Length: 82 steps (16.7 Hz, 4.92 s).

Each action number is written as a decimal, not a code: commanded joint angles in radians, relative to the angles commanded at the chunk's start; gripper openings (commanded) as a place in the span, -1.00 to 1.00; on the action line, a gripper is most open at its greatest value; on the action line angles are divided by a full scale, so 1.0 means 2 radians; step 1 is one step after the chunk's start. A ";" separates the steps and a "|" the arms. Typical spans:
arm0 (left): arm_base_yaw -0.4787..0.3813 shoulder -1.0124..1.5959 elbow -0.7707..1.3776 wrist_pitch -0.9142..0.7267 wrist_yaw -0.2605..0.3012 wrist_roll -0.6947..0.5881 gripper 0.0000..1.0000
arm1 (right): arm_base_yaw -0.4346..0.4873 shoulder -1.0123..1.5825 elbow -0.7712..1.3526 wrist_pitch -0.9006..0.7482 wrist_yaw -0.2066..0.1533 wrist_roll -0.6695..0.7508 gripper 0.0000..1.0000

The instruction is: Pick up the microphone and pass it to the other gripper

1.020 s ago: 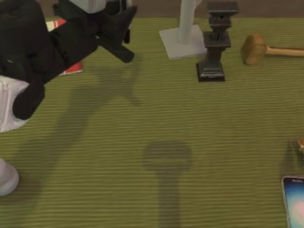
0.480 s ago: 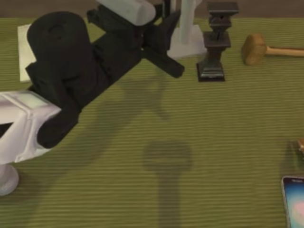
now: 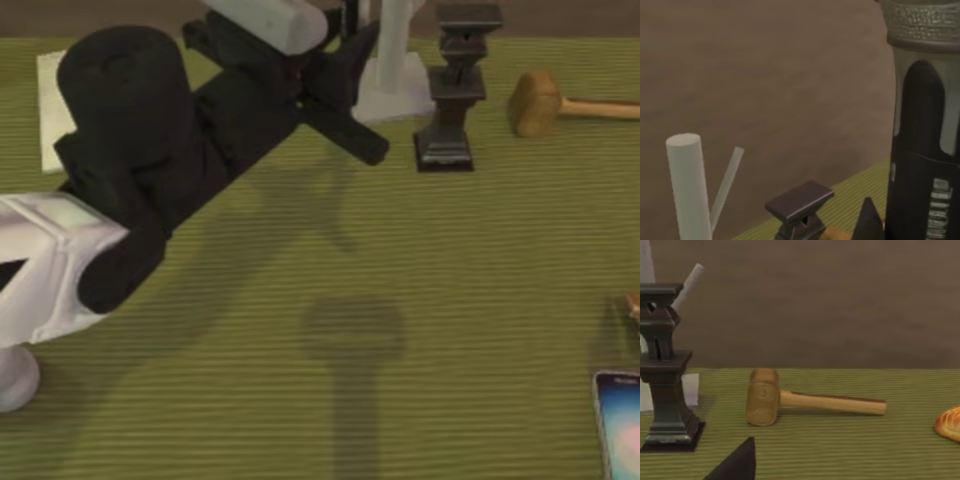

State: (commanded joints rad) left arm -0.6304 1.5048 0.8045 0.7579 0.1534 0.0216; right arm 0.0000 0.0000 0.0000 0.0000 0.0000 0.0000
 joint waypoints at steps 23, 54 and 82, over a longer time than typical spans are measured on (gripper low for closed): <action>0.000 0.000 0.000 0.000 0.000 0.000 -1.00 | 0.300 0.574 0.371 0.199 -0.069 -0.014 1.00; 0.000 0.000 0.000 0.000 0.000 0.000 -1.00 | 0.327 0.789 0.537 0.247 -0.048 -0.013 -0.36; 0.000 0.000 0.000 0.000 0.000 0.000 1.00 | 0.327 0.789 0.537 0.247 -0.048 -0.013 -1.00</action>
State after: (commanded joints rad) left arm -0.6304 1.5048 0.8045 0.7579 0.1534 0.0216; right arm 0.6548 1.5774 1.0747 0.4938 -0.0957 -0.0257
